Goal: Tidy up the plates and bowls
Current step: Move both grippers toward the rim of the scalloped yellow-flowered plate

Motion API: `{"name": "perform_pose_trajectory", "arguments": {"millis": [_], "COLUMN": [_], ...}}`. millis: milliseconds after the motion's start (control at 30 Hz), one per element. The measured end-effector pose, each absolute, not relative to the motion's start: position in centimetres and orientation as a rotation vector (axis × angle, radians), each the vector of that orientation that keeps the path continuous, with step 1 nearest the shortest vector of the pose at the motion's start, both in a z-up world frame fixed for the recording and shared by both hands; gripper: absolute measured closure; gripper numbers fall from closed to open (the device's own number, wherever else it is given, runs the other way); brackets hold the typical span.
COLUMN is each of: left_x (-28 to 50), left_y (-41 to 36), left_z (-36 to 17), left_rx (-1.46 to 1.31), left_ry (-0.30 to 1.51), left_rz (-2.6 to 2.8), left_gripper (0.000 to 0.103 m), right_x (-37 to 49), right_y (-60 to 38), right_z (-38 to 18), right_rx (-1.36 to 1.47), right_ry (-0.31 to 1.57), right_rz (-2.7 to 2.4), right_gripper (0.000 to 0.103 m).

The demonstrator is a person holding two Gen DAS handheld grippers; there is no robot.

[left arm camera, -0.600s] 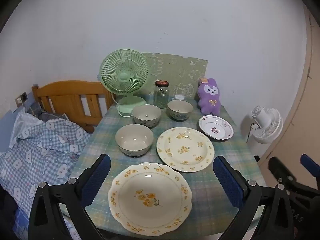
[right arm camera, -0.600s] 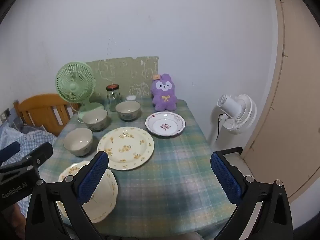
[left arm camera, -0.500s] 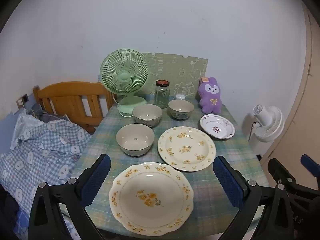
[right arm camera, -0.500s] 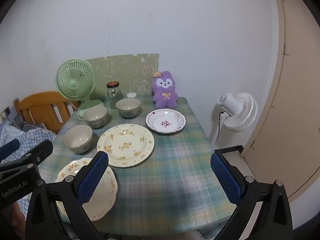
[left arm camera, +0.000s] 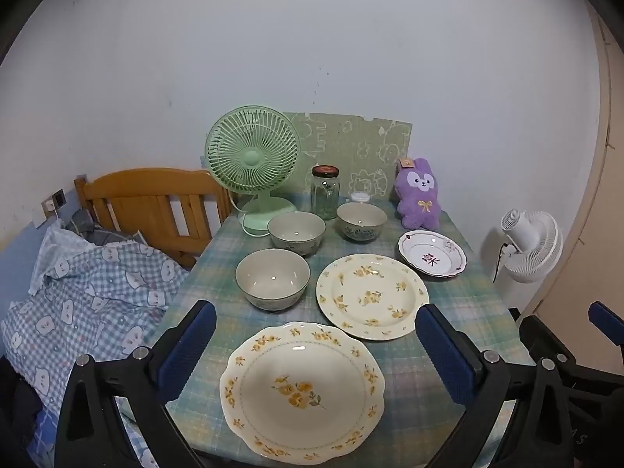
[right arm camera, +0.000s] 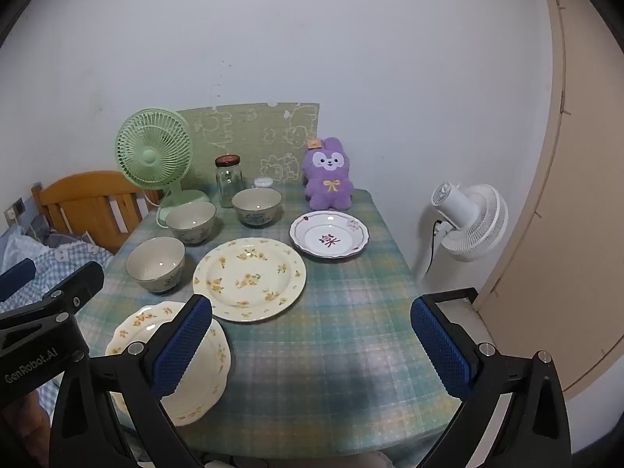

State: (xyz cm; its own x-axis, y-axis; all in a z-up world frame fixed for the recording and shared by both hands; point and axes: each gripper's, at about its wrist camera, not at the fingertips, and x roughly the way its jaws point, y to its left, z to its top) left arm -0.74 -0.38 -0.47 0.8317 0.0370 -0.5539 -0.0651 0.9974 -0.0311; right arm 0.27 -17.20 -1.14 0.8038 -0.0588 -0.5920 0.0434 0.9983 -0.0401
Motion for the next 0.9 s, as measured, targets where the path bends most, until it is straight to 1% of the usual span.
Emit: {"name": "perform_pose_trajectory", "arguments": {"millis": [900], "left_x": [-1.4], "left_y": [-1.6], "left_z": [-1.2], "left_rx": [0.002], "left_ry": [0.571], "left_rz": [0.052], "left_gripper": [0.002], "right_x": [0.0], "right_y": [-17.7], "right_z": [-1.6], "right_rx": [0.012], "right_ry": [0.640], "right_rz": [-0.041], "right_gripper": [0.001]}}
